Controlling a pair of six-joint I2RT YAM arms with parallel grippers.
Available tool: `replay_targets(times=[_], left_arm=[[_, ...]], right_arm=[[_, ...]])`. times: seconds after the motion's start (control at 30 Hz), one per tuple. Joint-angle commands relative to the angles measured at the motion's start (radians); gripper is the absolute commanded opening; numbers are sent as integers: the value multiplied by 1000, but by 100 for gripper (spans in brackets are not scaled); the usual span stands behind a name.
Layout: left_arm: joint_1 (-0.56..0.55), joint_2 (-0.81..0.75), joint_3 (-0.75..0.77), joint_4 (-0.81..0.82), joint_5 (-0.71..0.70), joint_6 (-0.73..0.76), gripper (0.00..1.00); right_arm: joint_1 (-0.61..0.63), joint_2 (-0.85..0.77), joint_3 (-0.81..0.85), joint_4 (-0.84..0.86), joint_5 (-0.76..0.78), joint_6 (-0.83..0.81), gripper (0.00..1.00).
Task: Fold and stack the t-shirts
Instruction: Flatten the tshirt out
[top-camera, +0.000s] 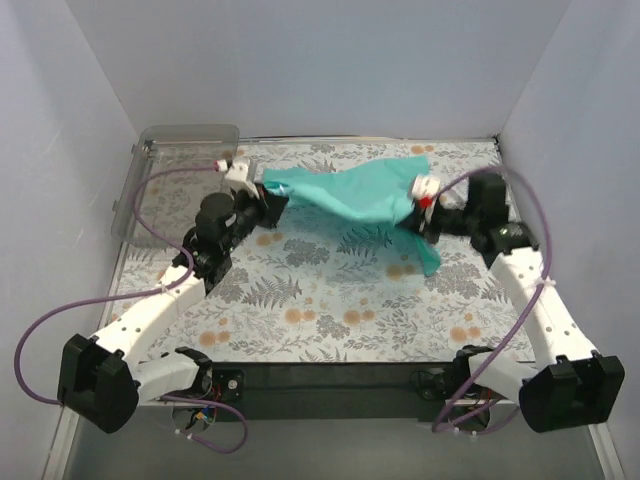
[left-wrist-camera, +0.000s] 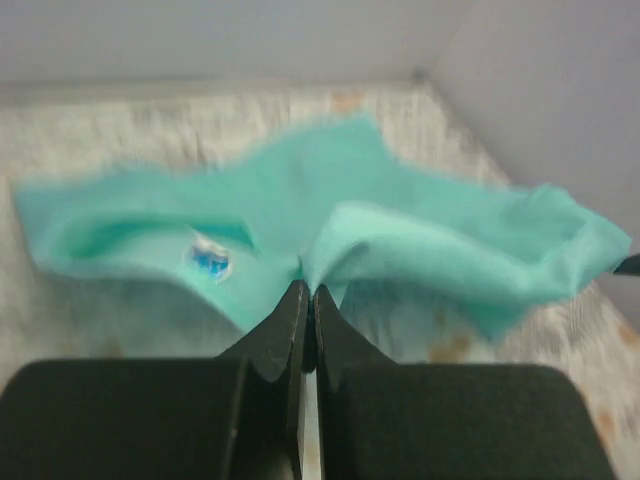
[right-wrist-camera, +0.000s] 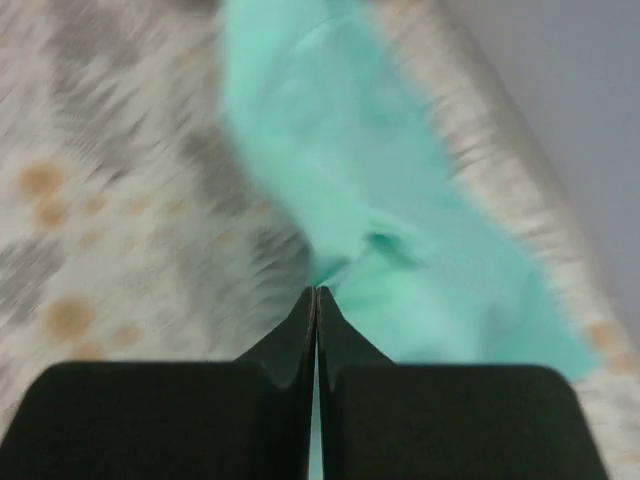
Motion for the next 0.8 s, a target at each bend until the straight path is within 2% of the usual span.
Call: replay_targets(times=[0.0,0.17,0.2,0.23,0.27,0.33,0.37,0.43,0.5,0.53,0.57,0.63,0.77], left_arm=[[4,-126,-309,-319,208,-220,0],[6,-184,-354,-521,196,-346,0],[6,-189,-356,-551,191,-354,0],[6,-198,-354,-573,188,-363,6],[4,-206,-351,-582,185,-363,13],[6,-228,-348,-593,168,-355,34],[6,-244,-348,-595,162,-348,46],[6,-282,-340,-595,144,-329,62],[6,-336,-322,-598,98,-296,68],[4,-350,-314,-598,84,-282,78],[6,-362,-298,-599,52,-274,80],[6,-368,-284,-592,21,-249,82],[6,-255,-239,-556,-44,-207,82]], right_arm=[[182,-169,-474,-273,12,-387,1],[296,-137,-487,-395,38,-460,1],[319,-117,-475,-409,44,-464,7],[324,-107,-464,-412,47,-460,28],[324,-94,-435,-409,55,-449,37],[324,-84,-394,-393,84,-409,59],[322,-81,-375,-370,102,-374,63],[310,-66,-319,-290,163,-247,71],[285,-57,-289,-212,214,-150,80],[279,-55,-281,-170,245,-101,82],[269,-51,-274,-126,277,-55,83],[221,-14,-271,7,378,91,84],[109,107,-223,121,415,243,82]])
